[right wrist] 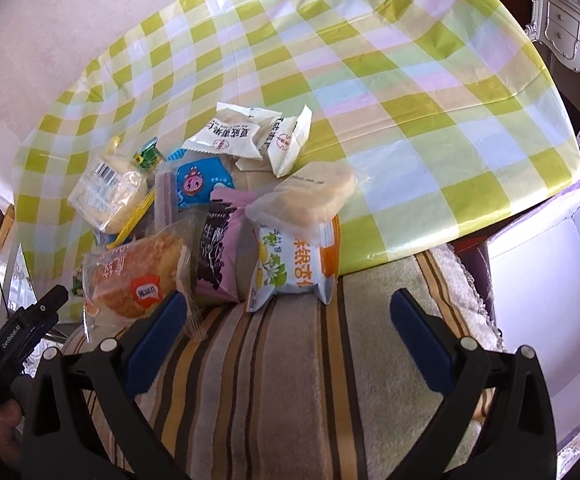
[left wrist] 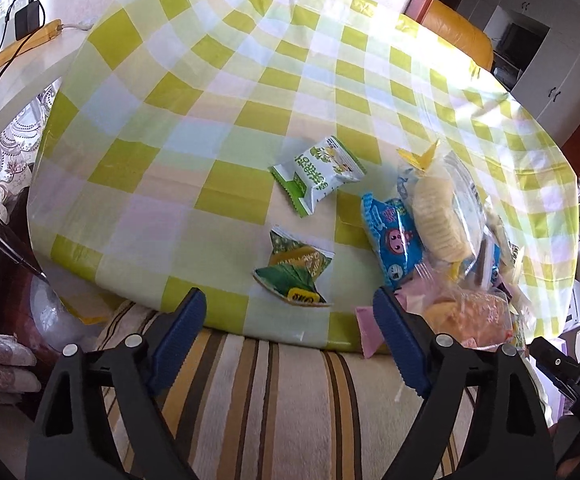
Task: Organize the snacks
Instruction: 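Grasp the green chip packet with the left gripper while the right grasps the clear cake bag, then carry both snacks over the purple-rimmed box and open both grippers to drop them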
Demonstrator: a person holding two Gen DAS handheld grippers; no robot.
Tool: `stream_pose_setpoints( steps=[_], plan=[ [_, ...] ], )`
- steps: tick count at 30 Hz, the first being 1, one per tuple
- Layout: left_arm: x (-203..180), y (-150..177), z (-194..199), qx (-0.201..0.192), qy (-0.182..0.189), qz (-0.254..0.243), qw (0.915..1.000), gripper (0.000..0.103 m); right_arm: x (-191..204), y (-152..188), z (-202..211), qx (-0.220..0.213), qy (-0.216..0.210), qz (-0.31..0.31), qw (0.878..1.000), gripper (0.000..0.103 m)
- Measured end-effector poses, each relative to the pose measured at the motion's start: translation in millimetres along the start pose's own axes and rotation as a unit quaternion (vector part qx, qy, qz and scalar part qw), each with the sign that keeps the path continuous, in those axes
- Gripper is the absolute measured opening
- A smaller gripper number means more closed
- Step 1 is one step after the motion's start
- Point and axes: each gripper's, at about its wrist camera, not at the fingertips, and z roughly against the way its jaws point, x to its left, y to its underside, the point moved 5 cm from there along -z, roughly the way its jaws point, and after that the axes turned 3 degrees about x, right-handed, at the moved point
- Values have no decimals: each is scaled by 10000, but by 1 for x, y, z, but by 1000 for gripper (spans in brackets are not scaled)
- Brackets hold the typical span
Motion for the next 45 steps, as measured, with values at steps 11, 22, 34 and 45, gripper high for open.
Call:
stream_pose_setpoints(
  steps=[11,22,34,45],
  plan=[
    [-2,-18,-31,354,-259,-372,9983,64,-10,-40,-21,-92,272,-409,9987,102],
    [-7,-15,-39,436,-241,-509,9975,37,-18,-62,-42,65,412,-647,9970,92],
    [-7,-16,-17,53,-248,-455,9986,34,-21,-58,-46,190,192,-737,9969,41],
    [-17,-15,14,-371,-286,-536,9975,34,-31,-51,-18,5,69,-745,9972,40]
  ],
)
